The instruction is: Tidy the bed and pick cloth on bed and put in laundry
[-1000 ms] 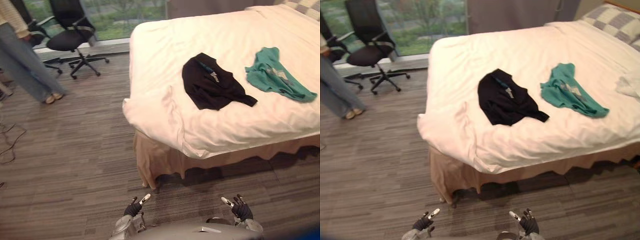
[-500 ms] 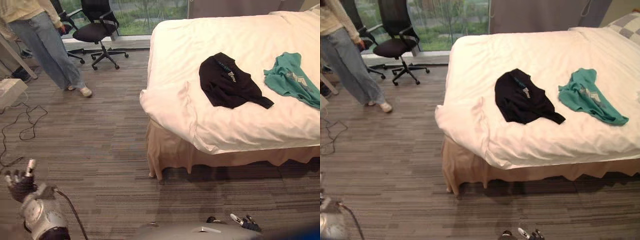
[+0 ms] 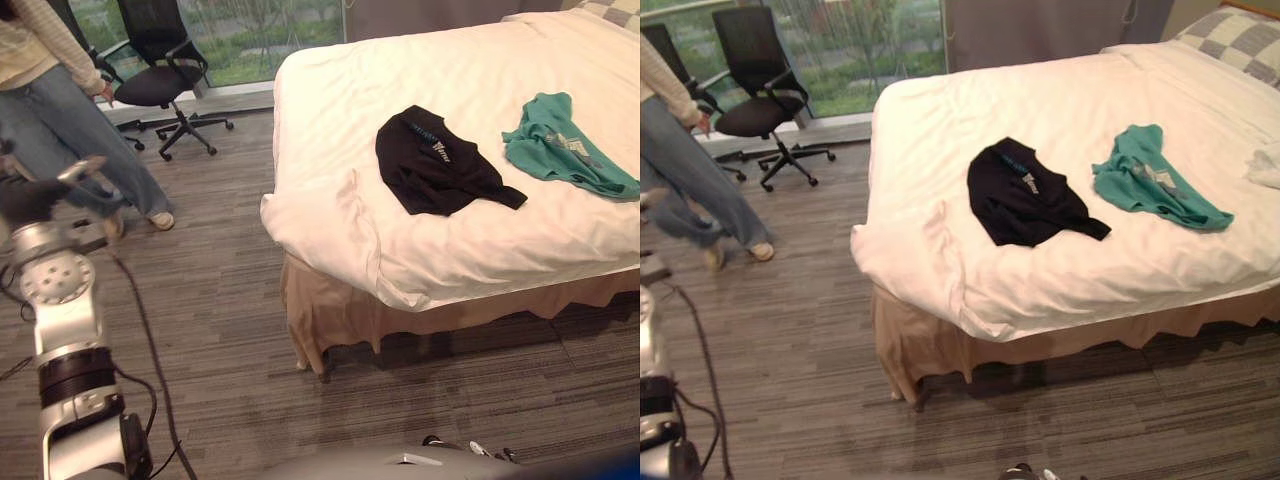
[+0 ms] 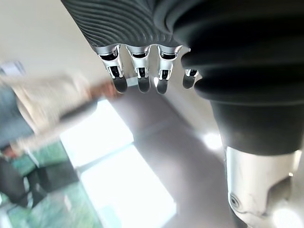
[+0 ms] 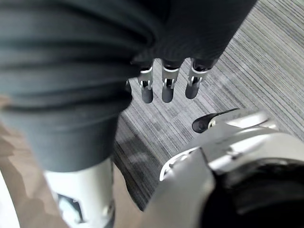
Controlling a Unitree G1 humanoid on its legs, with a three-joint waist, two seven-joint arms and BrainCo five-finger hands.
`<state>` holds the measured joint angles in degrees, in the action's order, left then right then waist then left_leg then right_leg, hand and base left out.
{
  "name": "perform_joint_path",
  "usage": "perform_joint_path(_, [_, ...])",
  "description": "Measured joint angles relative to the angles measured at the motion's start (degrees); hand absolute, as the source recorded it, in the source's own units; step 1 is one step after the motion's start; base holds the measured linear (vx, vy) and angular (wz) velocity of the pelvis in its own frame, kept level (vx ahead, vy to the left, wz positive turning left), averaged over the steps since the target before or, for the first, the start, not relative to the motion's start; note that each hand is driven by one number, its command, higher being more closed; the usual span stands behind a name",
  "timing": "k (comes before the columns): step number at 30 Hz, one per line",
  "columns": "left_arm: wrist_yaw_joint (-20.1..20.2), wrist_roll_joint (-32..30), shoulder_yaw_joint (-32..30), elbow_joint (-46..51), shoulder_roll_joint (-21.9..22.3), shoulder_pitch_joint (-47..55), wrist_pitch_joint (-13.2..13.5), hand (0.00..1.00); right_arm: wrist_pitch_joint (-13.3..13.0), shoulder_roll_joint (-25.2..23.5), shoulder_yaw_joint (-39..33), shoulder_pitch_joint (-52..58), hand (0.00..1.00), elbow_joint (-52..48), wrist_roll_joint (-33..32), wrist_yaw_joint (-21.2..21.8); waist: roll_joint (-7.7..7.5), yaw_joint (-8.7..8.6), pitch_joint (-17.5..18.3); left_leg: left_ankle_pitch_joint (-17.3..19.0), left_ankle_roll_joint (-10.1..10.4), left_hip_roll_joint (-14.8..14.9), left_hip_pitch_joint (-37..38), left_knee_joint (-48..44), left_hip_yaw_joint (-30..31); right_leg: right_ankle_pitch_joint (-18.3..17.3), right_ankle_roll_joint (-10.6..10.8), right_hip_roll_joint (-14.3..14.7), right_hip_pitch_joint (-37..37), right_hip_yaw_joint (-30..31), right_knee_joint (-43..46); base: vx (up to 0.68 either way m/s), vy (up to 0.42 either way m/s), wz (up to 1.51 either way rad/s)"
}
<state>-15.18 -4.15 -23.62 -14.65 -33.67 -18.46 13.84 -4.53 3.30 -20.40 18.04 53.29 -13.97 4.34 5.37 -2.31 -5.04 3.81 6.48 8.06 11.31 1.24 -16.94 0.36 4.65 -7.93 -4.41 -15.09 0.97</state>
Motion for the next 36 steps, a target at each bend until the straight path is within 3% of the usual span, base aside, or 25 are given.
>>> perform_joint_path(6, [1.55, -6.59, 8.8, -2.69, -1.82, -5.27, -6.15, 0.0, 3.11, 0.2, -1.72, 0.43, 0.0, -0.54, 0.11, -0.08, 0.61, -1.5, -0.49, 0.27, -0.44, -0.09, -0.23, 0.05, -1.72, 0.64, -0.31, 0.23, 2.13, 2.34, 1.07, -0.08, 0.002, -0.19])
perform_joint_path(9, [1.4, -10.37, 12.53, -5.15, -1.72, -6.97, -9.98, 0.0, 4.59, 0.67, -1.7, 0.98, 0.0, -2.44, 0.15, -0.06, 1.3, -2.77, -2.07, 2.23, -0.83, -0.44, -2.3, -1.33, -3.29, -1.87, -0.08, -0.74, 7.1, 4.61, 6.5, -0.11, 0.008, -0.28])
perform_joint_path(11, [0.84, -12.55, 14.6, -5.25, -0.15, -7.36, -12.52, 0.0, 6.07, 2.05, -0.9, 0.84, 0.0, -5.27, 0.15, -0.07, 1.58, -3.62, -3.42, 2.78, -1.04, -1.75, -4.92, -2.98, -5.03, -4.84, 0.37, -2.86, 13.81, 6.76, 14.35, -0.09, 0.022, -0.3])
perform_joint_path(12, [-0.84, -13.41, 16.39, -5.34, 1.59, -8.3, -14.71, 0.0, 6.44, 3.3, -0.42, 0.26, 0.0, -7.51, 0.13, -0.09, 0.74, -4.28, -4.7, 3.07, -1.42, -3.43, -7.06, -4.27, -5.94, -7.23, 0.74, -5.04, 18.79, 8.94, 20.23, -0.1, 0.011, -0.28])
perform_joint_path(13, [-1.87, -13.43, 18.19, -5.37, 2.08, -8.69, -16.02, 0.0, 6.64, 4.18, 0.06, -0.34, 0.0, -8.09, 0.12, -0.1, 0.83, -4.57, -5.21, 3.15, -1.55, -4.31, -8.55, -4.78, -6.08, -8.03, 1.09, -6.12, 21.3, 9.75, 22.4, -0.08, 0.013, -0.03])
perform_joint_path(15, [-4.95, -13.46, 23.27, -6.64, 5.06, -12.22, -20.08, 0.0, 6.99, 6.92, 0.47, -3.24, 0.0, -10.69, 0.01, -0.42, 2.34, -7.62, -9.2, 3.11, -1.56, -5.27, -12.09, -5.6, -8.58, -8.61, 1.88, -8.18, 26.18, 10.86, 25.46, 0.0, 0.02, 0.14])
perform_joint_path(16, [-5.36, -13.46, 23.88, -7.41, 5.9, -13.64, -20.92, 0.0, 7.06, 7.02, 0.59, -3.52, 0.0, -11.63, -0.02, -0.5, 2.5, -7.84, -10.21, 2.82, -1.29, -4.99, -12.57, -5.96, -9.72, -8.47, 1.59, -8.21, 27.01, 11.26, 25.86, 0.05, -0.003, -0.1])
perform_joint_path(21, [-9.05, -13.43, 26.87, -6.87, 6.32, -20.15, -25.79, 0.0, 7.24, 6.82, 3.06, -4.86, 0.0, -20.28, -1.65, -0.51, 0.37, -7.77, -13.2, 2.73, -0.86, -2.45, -17.24, -12.59, -14.85, -8.74, 0.48, -7.81, 31.21, 12.35, 28.01, 0.11, -0.044, -0.06])
perform_joint_path(26, [-11.6, -13.35, 27.05, -3.29, 5.52, -23.93, -31.17, 0.0, 6.11, 6.68, 5.69, -8.05, 0.0, -25.78, -2.84, -0.22, -0.88, -7.39, -16.43, 4.81, -1.11, 1.03, -22.59, -21.75, -17.5, -8.73, 0.46, -7.27, 32.97, 12.76, 28.09, 0.06, 0.004, 0.01])
perform_joint_path(32, [-11.34, -13.47, 27.06, -3.3, 5.26, -29.57, -36.11, 0.0, 5.69, 6.6, 7.69, -9.31, 0.0, -28.48, -5.32, 0.27, -3.48, -6.59, -20.6, 7.56, -1.93, 5.72, -29.07, -31.68, -18.59, -8.38, -0.09, -5.68, 36.06, 12.76, 28.55, -0.03, 0.011, -0.04])
perform_joint_path(35, [-9.62, -13.56, 28.47, -3.38, 4.01, -33.42, -37.24, 0.0, 5.24, 6.32, 7.76, -9.71, 0.0, -30.52, -9.12, 1.14, -4.09, -6.26, -22.39, 9.19, -2.65, 9.01, -35.06, -37.54, -17.29, -7.9, -0.72, -4.03, 40.05, 12.69, 30.05, -0.07, -0.002, -0.02])
perform_joint_path(36, [-9.25, -14.12, 28.75, -3.39, 3.66, -34.68, -37.3, 1.0, 5.24, 6.32, 7.84, -10.15, 0.0, -31.07, -10.24, 1.44, -4.41, -6.35, -23.51, 9.32, -2.79, 9.57, -36.23, -38.67, -16.77, -7.9, -0.72, -3.8, 40.43, 12.57, 30.13, -0.05, 0.024, 0.02])
